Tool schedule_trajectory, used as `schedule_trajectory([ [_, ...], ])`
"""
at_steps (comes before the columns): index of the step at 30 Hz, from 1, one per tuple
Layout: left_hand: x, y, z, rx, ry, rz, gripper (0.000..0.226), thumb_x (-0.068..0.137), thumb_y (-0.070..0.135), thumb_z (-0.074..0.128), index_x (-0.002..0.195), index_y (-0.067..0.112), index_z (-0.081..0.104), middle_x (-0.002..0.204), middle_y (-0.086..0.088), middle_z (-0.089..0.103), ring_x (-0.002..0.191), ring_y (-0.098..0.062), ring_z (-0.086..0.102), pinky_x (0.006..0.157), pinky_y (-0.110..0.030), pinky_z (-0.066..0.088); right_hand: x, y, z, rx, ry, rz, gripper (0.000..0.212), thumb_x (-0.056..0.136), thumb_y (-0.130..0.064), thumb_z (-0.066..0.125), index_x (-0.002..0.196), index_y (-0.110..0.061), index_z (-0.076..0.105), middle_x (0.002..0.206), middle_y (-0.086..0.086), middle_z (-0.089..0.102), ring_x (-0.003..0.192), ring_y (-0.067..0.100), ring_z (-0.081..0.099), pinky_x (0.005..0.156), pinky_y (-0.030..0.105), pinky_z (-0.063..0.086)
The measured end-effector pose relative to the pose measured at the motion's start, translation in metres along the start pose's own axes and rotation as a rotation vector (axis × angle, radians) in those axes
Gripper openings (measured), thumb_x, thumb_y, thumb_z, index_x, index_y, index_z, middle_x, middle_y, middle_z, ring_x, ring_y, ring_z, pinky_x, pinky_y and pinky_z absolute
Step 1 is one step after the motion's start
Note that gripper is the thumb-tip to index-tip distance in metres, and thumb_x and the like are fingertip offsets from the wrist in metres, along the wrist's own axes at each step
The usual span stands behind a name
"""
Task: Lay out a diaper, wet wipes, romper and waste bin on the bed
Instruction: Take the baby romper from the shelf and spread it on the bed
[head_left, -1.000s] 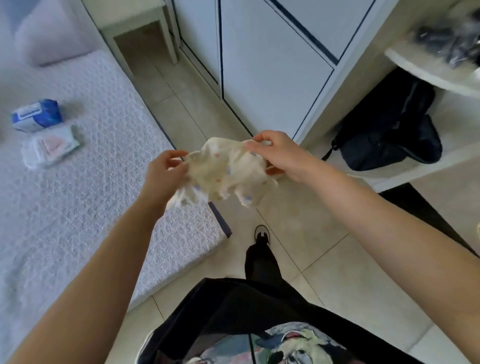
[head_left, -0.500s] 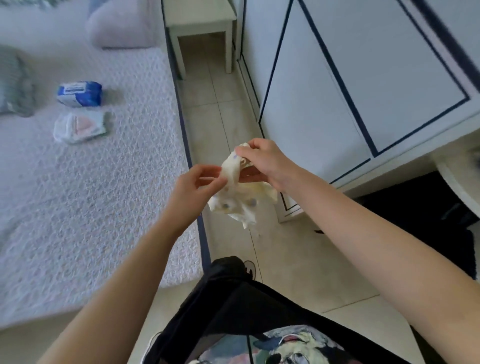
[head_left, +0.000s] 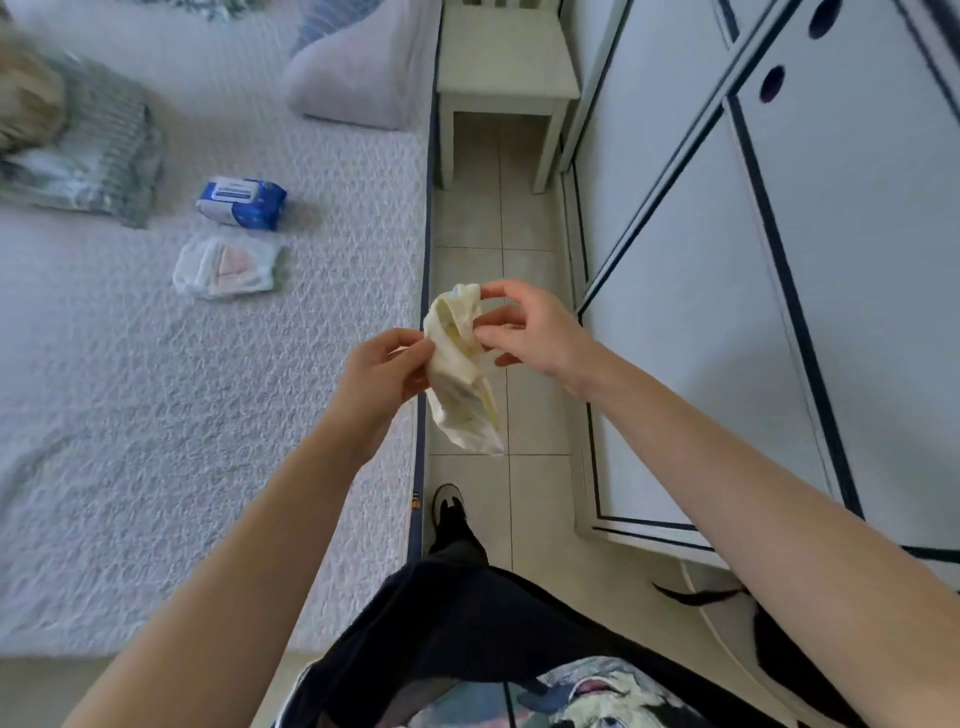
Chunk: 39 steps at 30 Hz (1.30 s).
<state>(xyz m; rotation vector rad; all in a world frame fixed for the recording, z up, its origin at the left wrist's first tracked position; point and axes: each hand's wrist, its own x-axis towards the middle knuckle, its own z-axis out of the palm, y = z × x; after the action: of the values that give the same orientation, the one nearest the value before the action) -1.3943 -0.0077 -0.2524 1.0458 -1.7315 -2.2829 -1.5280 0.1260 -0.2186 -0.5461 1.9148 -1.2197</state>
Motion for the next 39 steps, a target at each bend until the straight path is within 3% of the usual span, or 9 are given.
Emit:
schedule_trajectory([
  [4,0.037,0.025,-0.016,-0.004,0.029,-0.011,0.013,0.095,0.011,0.056,0.087,0.008,0.066,0.080,-0.009,0.072,0.079,-0.022,0.069,0.080,-0.034,0.058,0.051,-0.023,0.004,-0.087,-0.088,0.008,0.054,0.083,-0.028,0.073,0.130,-0.019,0.048,0.106,0.000,0.062,0.091,0.010,0.064,0.073,0.023,0.057],
  [9,0.075,0.053,-0.042,-0.009,0.123,0.010,0.014,0.096,0.009,0.054,0.093,0.001,0.065,0.082,-0.012,0.067,0.078,-0.022,0.064,0.080,-0.033,0.056,0.117,-0.045,0.005,-0.197,0.055,-0.133,0.018,0.089,-0.011,0.062,0.106,-0.003,0.066,0.091,0.006,0.065,0.079,0.016,0.060,0.075,0.036,0.055],
  [12,0.097,0.067,-0.061,0.004,0.229,0.009,0.013,0.094,0.008,0.056,0.087,0.005,0.066,0.082,-0.011,0.064,0.082,-0.024,0.060,0.083,-0.036,0.055,0.155,-0.068,-0.001,-0.221,0.060,-0.175,0.017,0.093,-0.012,0.054,0.101,-0.006,0.067,0.090,0.007,0.065,0.085,0.026,0.065,0.079,0.046,0.058],
  [18,0.140,0.101,-0.070,0.276,0.306,0.069,0.019,0.097,0.028,0.049,0.091,0.019,0.065,0.090,-0.003,0.063,0.087,-0.022,0.059,0.093,-0.050,0.048,0.222,-0.115,-0.005,-0.210,-0.173,-0.259,0.022,0.096,-0.018,0.052,0.089,-0.001,0.062,0.080,0.010,0.059,0.071,0.021,0.063,0.066,0.040,0.061],
  [22,0.166,0.125,-0.055,0.365,0.304,0.076,0.025,0.091,0.045,0.058,0.105,0.025,0.063,0.101,0.000,0.066,0.091,-0.016,0.064,0.085,-0.034,0.052,0.267,-0.139,-0.006,-0.314,-0.306,-0.339,0.021,0.091,-0.021,0.060,0.088,-0.001,0.066,0.074,0.005,0.057,0.066,0.015,0.054,0.060,0.039,0.052],
  [28,0.202,0.139,-0.045,0.505,0.685,0.054,0.005,0.087,0.012,0.062,0.085,0.014,0.066,0.079,0.000,0.067,0.070,-0.013,0.061,0.060,-0.021,0.046,0.319,-0.176,-0.021,-0.418,-0.487,-0.399,0.007,0.085,-0.012,0.062,0.084,-0.014,0.069,0.069,-0.007,0.059,0.061,0.003,0.053,0.059,0.017,0.041],
  [32,0.206,0.150,-0.052,0.551,0.910,0.004,0.008,0.083,0.010,0.064,0.080,0.017,0.066,0.072,0.003,0.063,0.063,-0.008,0.055,0.054,-0.016,0.038,0.350,-0.198,-0.035,-0.742,-0.567,-0.602,0.026,0.077,-0.003,0.058,0.093,-0.018,0.073,0.068,-0.016,0.048,0.061,0.001,0.046,0.054,0.008,0.034],
  [35,0.203,0.161,-0.058,0.563,1.008,-0.009,0.007,0.082,0.012,0.065,0.077,0.017,0.066,0.070,0.003,0.061,0.061,-0.006,0.051,0.054,-0.018,0.037,0.366,-0.207,-0.035,-0.880,-0.594,-0.738,0.022,0.078,-0.006,0.059,0.094,-0.013,0.072,0.063,-0.015,0.045,0.061,0.006,0.045,0.057,0.014,0.035],
  [39,0.192,0.176,-0.065,0.454,1.048,0.019,0.011,0.086,0.015,0.061,0.076,0.018,0.065,0.067,0.004,0.057,0.059,-0.010,0.047,0.055,-0.024,0.037,0.381,-0.215,-0.028,-0.893,-0.590,-0.794,0.018,0.081,-0.013,0.056,0.091,-0.009,0.071,0.081,0.005,0.066,0.076,0.019,0.056,0.071,0.032,0.045],
])
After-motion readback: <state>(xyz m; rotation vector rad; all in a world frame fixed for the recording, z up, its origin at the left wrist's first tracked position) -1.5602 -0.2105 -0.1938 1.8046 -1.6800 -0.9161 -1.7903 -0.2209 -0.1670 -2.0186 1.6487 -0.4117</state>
